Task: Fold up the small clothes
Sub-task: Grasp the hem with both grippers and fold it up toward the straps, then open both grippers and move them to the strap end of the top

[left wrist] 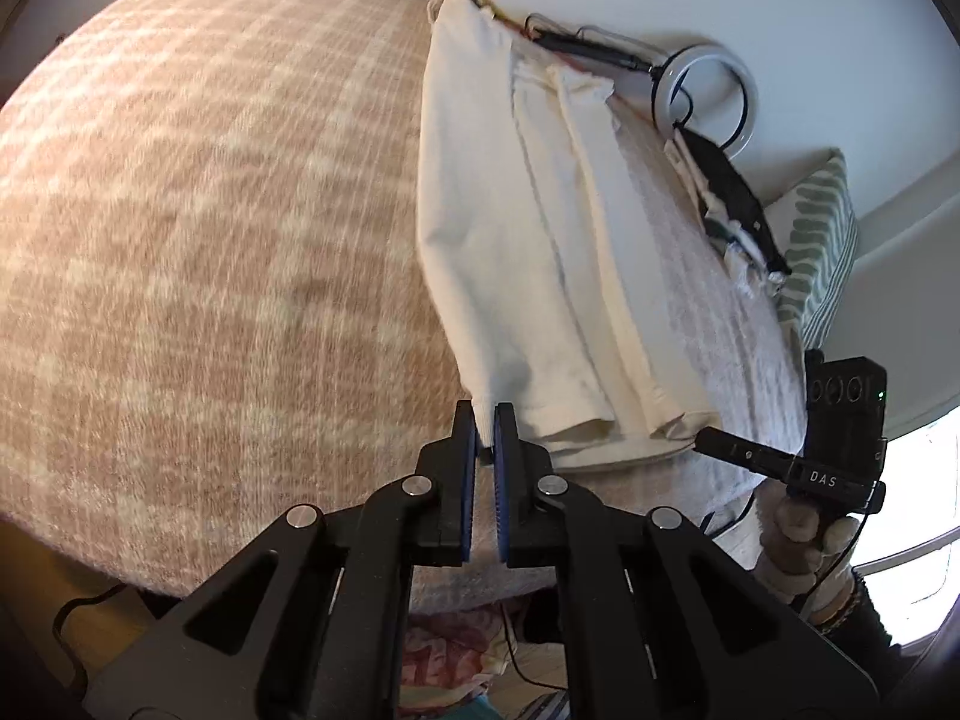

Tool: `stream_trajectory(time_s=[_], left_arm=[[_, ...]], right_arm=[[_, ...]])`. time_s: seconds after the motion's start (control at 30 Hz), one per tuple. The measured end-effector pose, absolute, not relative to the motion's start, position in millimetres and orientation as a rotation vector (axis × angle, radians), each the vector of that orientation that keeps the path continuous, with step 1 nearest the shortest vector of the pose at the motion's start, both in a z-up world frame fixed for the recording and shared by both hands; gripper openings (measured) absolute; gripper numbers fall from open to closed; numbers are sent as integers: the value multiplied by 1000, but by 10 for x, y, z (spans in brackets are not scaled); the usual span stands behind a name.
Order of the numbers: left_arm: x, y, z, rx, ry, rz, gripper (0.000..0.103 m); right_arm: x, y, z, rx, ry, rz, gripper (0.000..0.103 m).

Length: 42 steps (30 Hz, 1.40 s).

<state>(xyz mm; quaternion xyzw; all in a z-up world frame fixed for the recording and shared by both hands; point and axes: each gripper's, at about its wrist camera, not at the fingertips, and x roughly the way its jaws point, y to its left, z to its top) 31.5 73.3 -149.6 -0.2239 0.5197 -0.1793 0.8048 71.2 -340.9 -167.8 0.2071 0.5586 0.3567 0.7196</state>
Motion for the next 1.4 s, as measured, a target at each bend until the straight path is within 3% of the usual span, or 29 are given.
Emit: stream_trajectory(time_s=[0.43, 0.97, 1.03, 1.13, 1.17, 1.2, 1.4], left_arm=[[846, 634, -1112, -498, 1009, -364, 3], [1550, 590, -1400, -504, 1070, -276, 3], [1589, 578, -1391, -491, 1070, -264, 6], [1597, 587, -1296, -454, 1035, -242, 27], [1578, 600, -1250, -445, 1009, -235, 32], [1556, 611, -1203, -433, 984, -231, 32], [1425, 557, -1125, -373, 946, -252, 32]], right_arm=[[1232, -3428, -1354, 539, 1138, 771, 1], [2003, -3374, -1586, 545, 1158, 657, 0], [2016, -3355, -1590, 519, 1159, 653, 4], [1988, -3346, -1538, 457, 1155, 644, 11], [1981, -3339, -1509, 435, 1145, 635, 22], [1971, -3349, -1475, 419, 1127, 632, 31], [1898, -3333, -1373, 359, 1093, 661, 30]])
